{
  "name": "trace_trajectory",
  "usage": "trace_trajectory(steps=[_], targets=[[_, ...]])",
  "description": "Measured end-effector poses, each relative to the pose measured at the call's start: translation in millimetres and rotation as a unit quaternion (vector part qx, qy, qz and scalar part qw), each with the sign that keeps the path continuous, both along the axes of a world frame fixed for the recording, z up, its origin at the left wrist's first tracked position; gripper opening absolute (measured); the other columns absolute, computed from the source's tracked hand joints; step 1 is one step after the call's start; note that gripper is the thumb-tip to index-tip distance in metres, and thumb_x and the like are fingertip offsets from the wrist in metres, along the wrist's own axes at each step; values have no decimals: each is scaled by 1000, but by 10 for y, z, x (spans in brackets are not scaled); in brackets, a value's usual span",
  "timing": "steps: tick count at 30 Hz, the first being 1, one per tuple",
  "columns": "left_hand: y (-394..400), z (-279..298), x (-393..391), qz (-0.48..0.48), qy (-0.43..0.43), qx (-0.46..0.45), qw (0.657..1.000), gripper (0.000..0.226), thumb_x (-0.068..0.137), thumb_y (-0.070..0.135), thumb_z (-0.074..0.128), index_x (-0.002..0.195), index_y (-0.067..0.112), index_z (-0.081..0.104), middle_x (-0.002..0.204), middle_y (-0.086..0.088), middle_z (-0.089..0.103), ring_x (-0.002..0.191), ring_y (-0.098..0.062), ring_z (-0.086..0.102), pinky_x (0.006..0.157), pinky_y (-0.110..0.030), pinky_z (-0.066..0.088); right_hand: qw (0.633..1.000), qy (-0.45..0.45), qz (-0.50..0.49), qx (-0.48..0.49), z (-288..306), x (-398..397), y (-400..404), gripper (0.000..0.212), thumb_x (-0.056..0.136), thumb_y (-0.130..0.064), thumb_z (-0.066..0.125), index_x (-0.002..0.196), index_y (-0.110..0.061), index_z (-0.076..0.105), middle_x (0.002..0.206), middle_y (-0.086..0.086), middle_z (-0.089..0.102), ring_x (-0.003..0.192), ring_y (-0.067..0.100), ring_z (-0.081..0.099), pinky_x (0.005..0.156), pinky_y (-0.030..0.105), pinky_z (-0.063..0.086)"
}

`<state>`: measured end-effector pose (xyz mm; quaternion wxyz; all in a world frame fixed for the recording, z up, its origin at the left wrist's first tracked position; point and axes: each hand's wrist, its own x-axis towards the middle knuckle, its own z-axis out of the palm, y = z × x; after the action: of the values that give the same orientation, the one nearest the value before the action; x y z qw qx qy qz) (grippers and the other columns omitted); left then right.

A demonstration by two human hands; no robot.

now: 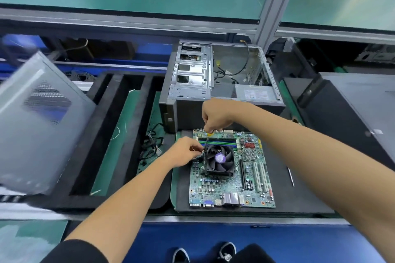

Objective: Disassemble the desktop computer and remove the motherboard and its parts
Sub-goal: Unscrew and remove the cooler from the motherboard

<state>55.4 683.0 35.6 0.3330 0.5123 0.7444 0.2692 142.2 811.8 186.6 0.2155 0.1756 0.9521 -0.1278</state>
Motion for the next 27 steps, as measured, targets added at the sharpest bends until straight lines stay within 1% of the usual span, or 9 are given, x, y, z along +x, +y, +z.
trace_trajectory(steps=[5,9,13,17,19,21,23,25,27], targets=[[-81,-74,92,57,-3,35,998,15,88,12,68,101,12,73,84,9,66,72,3,59,66,-12,43,1000,9,16,11,-57,-14,-22,23,79,-22,66,64,-4,71,56,2,65,48,10,51,47,20,37],[-117,-82,179,98,-15,72,993,9,86,10,69,92,17,71,74,15,64,62,7,58,58,-7,41,1000,12,16,-2,-38,-7,0,23,79,-23,67,64,-6,70,58,1,68,47,6,52,44,16,34],[-138,-60,230,104,-22,87,990,20,86,7,68,85,27,65,74,14,66,61,-1,64,58,-7,45,1000,16,25,3,-30,5,-16,22,78,-24,67,66,-6,71,61,1,69,49,5,51,44,16,33],[-186,-47,260,123,-30,117,985,20,86,9,69,84,28,68,75,15,68,57,-5,65,59,-11,49,999,18,31,8,-8,16,-39,22,78,-23,67,63,-7,69,55,-1,65,47,4,49,35,8,28],[-195,-49,269,126,-28,122,984,17,86,10,69,84,27,69,74,16,68,55,-4,64,61,-16,52,999,20,34,13,5,20,-44,21,77,-22,67,63,-6,69,54,-2,64,46,5,49,39,12,32],[-192,-56,283,124,-14,124,984,15,86,10,69,84,25,71,73,17,67,57,2,62,62,-14,50,999,18,32,14,-8,30,-62,21,75,-19,67,59,-5,65,52,0,62,43,8,46,42,18,33],[-189,-60,301,124,7,123,985,12,85,10,69,86,21,73,73,14,68,63,4,60,64,-11,47,999,17,28,7,-35,40,-90,26,75,-16,66,52,-7,56,44,-1,53,41,13,39,42,20,31],[-187,-53,317,121,27,123,985,8,86,12,68,88,17,74,76,8,70,67,0,61,67,-16,49,999,19,28,6,-32,41,-97,27,75,-15,67,52,-7,55,45,1,51,43,15,39,43,20,30],[-178,-40,328,115,56,131,983,8,88,15,67,90,14,75,77,3,72,68,-9,63,68,-25,51,999,23,25,10,23,28,-66,23,77,-18,67,60,-3,64,54,3,63,48,13,47,44,21,33]])
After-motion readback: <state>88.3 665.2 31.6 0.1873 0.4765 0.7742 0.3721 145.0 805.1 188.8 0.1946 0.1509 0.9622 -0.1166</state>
